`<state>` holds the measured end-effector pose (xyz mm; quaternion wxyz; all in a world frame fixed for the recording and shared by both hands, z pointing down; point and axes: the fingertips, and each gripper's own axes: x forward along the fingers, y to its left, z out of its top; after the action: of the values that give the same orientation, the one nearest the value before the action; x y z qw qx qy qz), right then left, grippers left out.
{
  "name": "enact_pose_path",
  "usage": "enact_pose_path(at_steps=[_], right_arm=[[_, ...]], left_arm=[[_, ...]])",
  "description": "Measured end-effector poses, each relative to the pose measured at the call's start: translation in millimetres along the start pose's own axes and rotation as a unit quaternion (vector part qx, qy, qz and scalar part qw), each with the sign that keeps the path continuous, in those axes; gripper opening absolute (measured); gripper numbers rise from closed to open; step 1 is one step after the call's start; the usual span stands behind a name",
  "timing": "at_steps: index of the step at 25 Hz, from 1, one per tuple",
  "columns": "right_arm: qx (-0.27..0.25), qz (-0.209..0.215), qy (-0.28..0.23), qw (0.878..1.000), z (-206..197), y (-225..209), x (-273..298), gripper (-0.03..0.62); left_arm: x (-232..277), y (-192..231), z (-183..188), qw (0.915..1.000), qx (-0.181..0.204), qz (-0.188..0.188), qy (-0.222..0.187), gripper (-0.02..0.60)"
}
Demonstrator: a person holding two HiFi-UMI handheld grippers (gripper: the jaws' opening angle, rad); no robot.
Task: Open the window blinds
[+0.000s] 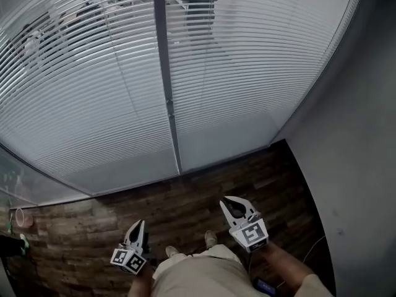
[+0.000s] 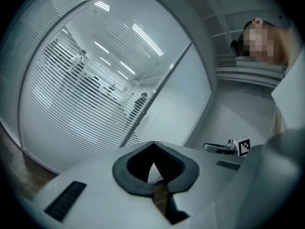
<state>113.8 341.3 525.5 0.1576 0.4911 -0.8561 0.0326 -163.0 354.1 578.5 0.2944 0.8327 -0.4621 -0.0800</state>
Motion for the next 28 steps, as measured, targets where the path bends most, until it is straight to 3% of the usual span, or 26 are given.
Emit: enact_pose_path(at_steps=[7,10,14,22,28], right_arm=[[-0.002,-0.007,0.021,1.0,-3,-8,-16,0.031],[-0.004,0.001,0.03,1.0,15,-10,-12,0.031],[-0.049,0.023,0.033,0.998,55,-23,1,0.031],[-0.062,0.041,0.045,0.996,39,-34,-25,0.031],[-0.082,0.049,0.06,0.994,27,-36,-33,0.009]], left_arm=[[-4,-14,-6,0.9999,-0.001,-0.003,0.01,0.011],[2,-21,14,0.9998,-0.009,0.002,0.019,0.011],[8,-26,29,0.9999,-0.011,0.008,0.003,0.011],[18,-57,-12,0.9987,-0.001,-0.011,0.049,0.011],[27,-75,-20,0.9989,-0.001,-0.014,0.045,0.011]])
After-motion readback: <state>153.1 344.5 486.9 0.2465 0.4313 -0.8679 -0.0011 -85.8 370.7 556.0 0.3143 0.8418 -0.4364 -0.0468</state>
